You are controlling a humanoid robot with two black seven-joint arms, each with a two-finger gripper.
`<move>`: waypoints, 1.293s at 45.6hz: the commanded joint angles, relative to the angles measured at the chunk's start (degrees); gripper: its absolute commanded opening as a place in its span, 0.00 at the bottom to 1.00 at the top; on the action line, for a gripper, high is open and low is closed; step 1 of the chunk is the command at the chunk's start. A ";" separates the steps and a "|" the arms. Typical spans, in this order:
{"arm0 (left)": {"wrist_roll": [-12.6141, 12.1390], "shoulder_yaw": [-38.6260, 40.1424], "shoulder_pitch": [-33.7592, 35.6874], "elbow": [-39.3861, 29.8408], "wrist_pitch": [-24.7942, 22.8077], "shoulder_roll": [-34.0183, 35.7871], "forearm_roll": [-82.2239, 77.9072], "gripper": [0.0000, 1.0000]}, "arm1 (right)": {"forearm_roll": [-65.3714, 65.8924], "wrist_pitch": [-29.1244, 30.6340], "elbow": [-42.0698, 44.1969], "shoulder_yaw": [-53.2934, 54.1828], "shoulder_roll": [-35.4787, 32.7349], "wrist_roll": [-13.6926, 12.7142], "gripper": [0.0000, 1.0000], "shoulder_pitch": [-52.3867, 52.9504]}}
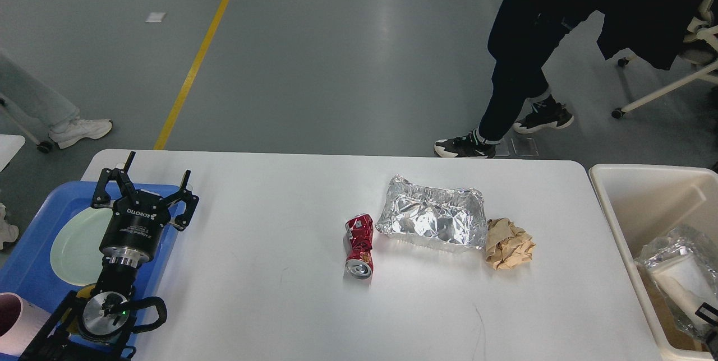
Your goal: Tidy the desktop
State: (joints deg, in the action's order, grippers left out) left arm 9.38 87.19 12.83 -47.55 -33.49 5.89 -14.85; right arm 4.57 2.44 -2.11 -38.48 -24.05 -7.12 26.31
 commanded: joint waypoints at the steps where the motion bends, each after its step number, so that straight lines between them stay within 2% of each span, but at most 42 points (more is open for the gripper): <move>1: -0.06 0.00 0.00 0.00 0.01 0.00 0.00 0.96 | 0.09 -0.59 0.00 0.07 -0.03 0.09 0.27 -0.82; 4: -0.06 0.00 0.00 0.00 0.01 0.00 0.00 0.96 | 0.18 -2.26 0.00 -0.19 -0.03 0.17 0.65 -0.91; 5: -0.06 0.00 0.00 0.00 -0.08 0.00 0.00 0.96 | 0.18 -2.61 0.00 -0.28 -0.03 0.26 0.74 -0.91; 10: -0.06 0.00 0.00 0.00 0.01 0.00 0.00 0.96 | 0.26 -3.93 -0.09 -0.46 0.23 0.26 1.00 -0.83; 47: -0.06 0.00 0.00 0.00 0.01 0.00 0.00 0.96 | 0.70 -3.06 -1.49 -0.46 -0.56 0.09 1.00 1.63; 53: -0.06 0.00 0.00 0.00 0.01 0.00 0.00 0.96 | 1.49 -2.36 -8.68 -2.21 -3.62 -0.44 1.00 7.16; 59: -0.06 0.00 0.09 0.00 0.01 0.00 0.00 0.96 | 4.56 -1.39 -27.30 -8.09 -11.45 -1.41 1.00 21.47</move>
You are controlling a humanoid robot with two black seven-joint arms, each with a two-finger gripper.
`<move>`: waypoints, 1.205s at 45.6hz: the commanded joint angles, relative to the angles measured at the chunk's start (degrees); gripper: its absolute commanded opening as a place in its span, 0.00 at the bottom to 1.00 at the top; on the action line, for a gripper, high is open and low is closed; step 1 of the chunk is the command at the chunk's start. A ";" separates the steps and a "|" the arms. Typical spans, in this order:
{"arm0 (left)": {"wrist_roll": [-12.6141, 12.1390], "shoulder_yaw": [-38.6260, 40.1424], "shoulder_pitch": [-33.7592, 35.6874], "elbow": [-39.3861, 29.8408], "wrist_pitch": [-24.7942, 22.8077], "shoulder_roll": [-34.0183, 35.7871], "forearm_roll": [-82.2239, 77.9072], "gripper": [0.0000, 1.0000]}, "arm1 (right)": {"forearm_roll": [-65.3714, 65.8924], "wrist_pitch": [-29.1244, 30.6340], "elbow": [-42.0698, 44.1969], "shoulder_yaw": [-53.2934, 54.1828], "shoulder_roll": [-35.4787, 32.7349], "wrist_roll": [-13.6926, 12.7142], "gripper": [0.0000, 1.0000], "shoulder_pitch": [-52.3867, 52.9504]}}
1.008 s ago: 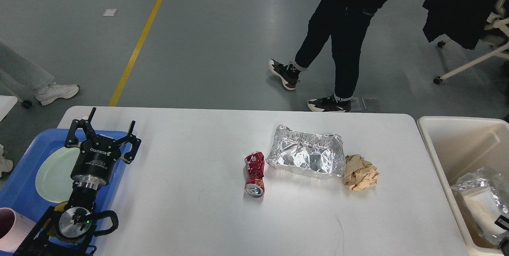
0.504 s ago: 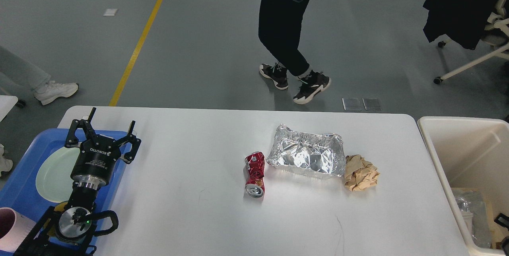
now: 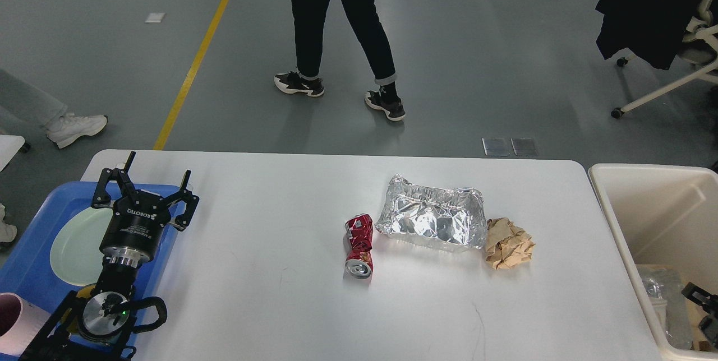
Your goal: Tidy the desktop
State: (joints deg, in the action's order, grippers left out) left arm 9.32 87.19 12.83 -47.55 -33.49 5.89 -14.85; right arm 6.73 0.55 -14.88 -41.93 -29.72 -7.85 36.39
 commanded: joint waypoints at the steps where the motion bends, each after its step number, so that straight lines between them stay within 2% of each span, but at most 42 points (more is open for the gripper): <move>1: 0.00 0.00 0.09 0.00 0.01 0.00 -0.01 0.96 | 3.10 0.59 -17.78 -5.96 -6.57 -0.94 1.00 14.29; 5: 0.00 0.00 0.00 0.00 0.01 0.00 -0.01 0.96 | 6.18 0.68 -30.09 -13.60 -8.69 -3.22 1.00 26.07; 10: 0.00 0.00 0.00 0.00 0.01 0.00 -0.01 0.96 | 6.72 1.21 -43.98 -25.20 -7.90 -6.12 1.00 42.06; 15: 0.00 0.00 0.00 0.00 0.01 0.00 -0.01 0.96 | 6.54 5.07 -56.03 -33.38 -4.13 -6.57 1.00 57.09; 19: 0.00 0.00 0.00 0.00 0.01 0.00 -0.01 0.96 | 6.36 13.31 -60.44 -36.73 0.09 -6.65 1.00 66.95; 25: 0.00 0.00 0.00 0.00 0.01 0.00 -0.01 0.96 | 6.28 32.64 -60.88 -37.44 8.08 -6.57 1.00 77.58; 29: 0.00 0.00 0.00 0.00 0.01 0.00 -0.01 0.96 | 5.75 42.15 -62.89 -35.51 11.96 -6.57 1.00 85.41; 37: 0.09 0.00 0.00 0.00 0.01 0.00 -0.01 0.96 | 4.43 43.05 -74.66 -29.09 12.75 -6.39 1.00 99.21; 42: 0.09 0.00 0.00 0.00 0.01 0.00 -0.01 0.96 | 1.89 42.52 -80.74 -26.72 14.86 -6.13 1.00 104.23; 48: 0.09 0.00 0.09 0.00 0.01 0.00 -0.01 0.96 | -2.16 42.52 -83.82 -26.19 15.04 -5.95 1.00 108.27; 55: 0.00 0.00 0.09 0.00 0.01 0.00 -0.01 0.96 | -2.60 41.20 -84.00 -26.28 15.30 -5.95 1.00 108.28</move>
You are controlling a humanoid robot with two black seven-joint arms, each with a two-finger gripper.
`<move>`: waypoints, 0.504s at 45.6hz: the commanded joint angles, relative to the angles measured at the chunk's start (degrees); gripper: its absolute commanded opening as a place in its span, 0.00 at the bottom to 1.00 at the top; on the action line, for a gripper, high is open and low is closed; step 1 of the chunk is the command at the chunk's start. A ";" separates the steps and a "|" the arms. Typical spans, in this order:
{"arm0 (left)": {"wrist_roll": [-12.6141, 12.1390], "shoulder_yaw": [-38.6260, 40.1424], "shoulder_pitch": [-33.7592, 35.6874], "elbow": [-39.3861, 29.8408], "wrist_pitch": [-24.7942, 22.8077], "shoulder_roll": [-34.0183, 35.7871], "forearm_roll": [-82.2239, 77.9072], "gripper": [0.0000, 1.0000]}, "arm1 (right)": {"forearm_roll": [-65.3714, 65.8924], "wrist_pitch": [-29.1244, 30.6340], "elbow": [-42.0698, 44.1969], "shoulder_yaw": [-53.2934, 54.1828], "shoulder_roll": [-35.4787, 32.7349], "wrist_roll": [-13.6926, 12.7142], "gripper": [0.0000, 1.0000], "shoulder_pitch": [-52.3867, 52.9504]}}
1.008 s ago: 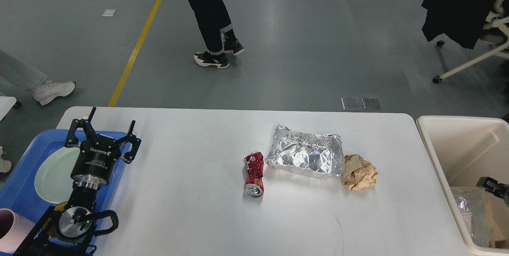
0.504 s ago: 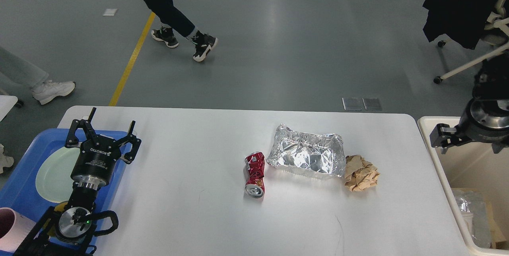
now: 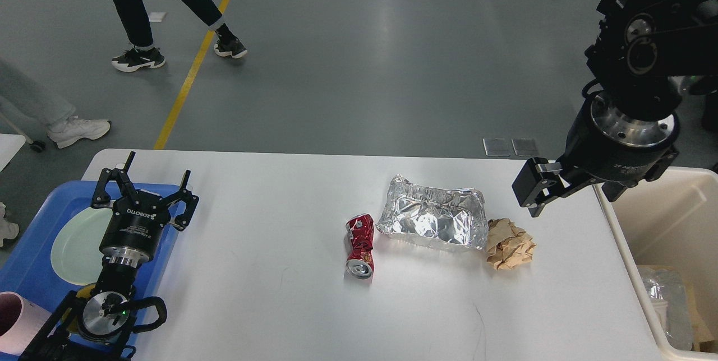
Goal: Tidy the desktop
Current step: 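Raise the right gripper and move it over the crumpled foil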
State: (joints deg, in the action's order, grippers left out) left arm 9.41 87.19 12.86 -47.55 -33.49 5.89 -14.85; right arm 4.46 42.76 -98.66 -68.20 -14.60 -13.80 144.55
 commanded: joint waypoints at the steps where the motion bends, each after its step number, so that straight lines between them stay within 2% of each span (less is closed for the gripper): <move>1: -0.09 0.00 0.06 0.00 0.00 0.00 0.00 0.96 | -0.32 -1.19 -0.13 0.08 0.10 0.01 1.00 0.03; 16: -0.09 0.00 0.06 0.00 0.00 0.00 0.00 0.96 | 0.29 -2.68 2.86 0.61 0.27 0.00 1.00 -3.75; 23: -0.09 0.00 0.06 0.00 0.00 0.00 0.00 0.96 | 0.47 -7.42 5.41 2.45 0.71 -0.17 1.00 -6.74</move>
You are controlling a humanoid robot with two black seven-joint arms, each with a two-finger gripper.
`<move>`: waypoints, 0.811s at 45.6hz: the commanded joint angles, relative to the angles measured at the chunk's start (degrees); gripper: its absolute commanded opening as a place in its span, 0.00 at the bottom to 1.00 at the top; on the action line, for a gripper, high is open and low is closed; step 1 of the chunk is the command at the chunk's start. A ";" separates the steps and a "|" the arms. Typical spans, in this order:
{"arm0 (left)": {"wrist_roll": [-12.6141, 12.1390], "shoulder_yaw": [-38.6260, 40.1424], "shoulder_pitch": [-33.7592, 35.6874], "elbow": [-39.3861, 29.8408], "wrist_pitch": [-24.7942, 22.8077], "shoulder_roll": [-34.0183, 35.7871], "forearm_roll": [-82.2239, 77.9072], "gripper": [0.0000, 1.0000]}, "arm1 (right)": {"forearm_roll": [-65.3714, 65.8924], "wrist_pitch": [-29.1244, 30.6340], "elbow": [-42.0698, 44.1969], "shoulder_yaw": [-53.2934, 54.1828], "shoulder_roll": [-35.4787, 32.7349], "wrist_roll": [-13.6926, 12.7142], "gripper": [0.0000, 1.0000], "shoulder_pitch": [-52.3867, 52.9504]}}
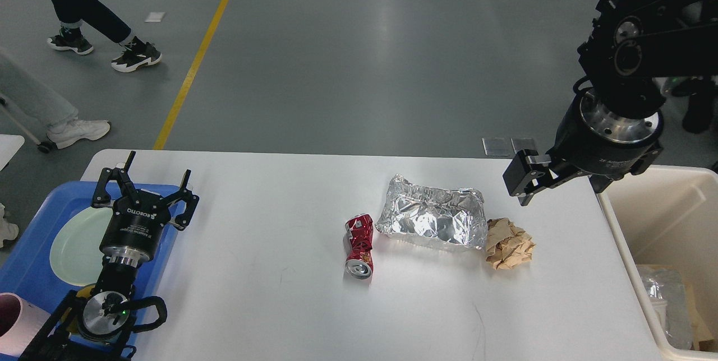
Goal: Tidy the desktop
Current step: 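Raise the right gripper and move it over the crumpled foil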
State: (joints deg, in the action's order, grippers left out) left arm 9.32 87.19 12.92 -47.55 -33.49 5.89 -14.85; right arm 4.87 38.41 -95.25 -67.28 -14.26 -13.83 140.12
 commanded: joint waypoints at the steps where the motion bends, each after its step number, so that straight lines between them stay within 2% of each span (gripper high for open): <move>1: 0.00 0.00 0.00 0.00 0.00 -0.09 0.00 0.96 | 0.05 -3.52 2.60 2.15 0.63 -0.14 1.00 -2.92; 9: 0.00 0.00 0.00 0.00 0.00 0.00 0.00 0.96 | 3.20 -5.19 9.37 11.98 2.82 -0.49 1.00 -14.33; 18: 0.00 0.00 0.00 0.00 0.00 0.00 0.00 0.96 | 27.97 -8.80 15.43 21.57 6.26 -0.23 1.00 -26.64; 27: 0.00 0.00 0.00 0.00 0.00 0.00 0.00 0.96 | 45.91 -9.06 25.89 23.25 15.83 0.30 0.99 -39.21; 37: 0.00 0.00 -0.09 0.00 0.00 -0.09 0.00 0.96 | 54.45 -9.50 40.12 22.72 22.43 0.30 0.98 -51.34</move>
State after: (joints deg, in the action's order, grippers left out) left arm 9.31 87.19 12.87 -47.55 -33.49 5.88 -14.85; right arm 56.61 29.33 -62.31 -44.33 5.79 -13.52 94.07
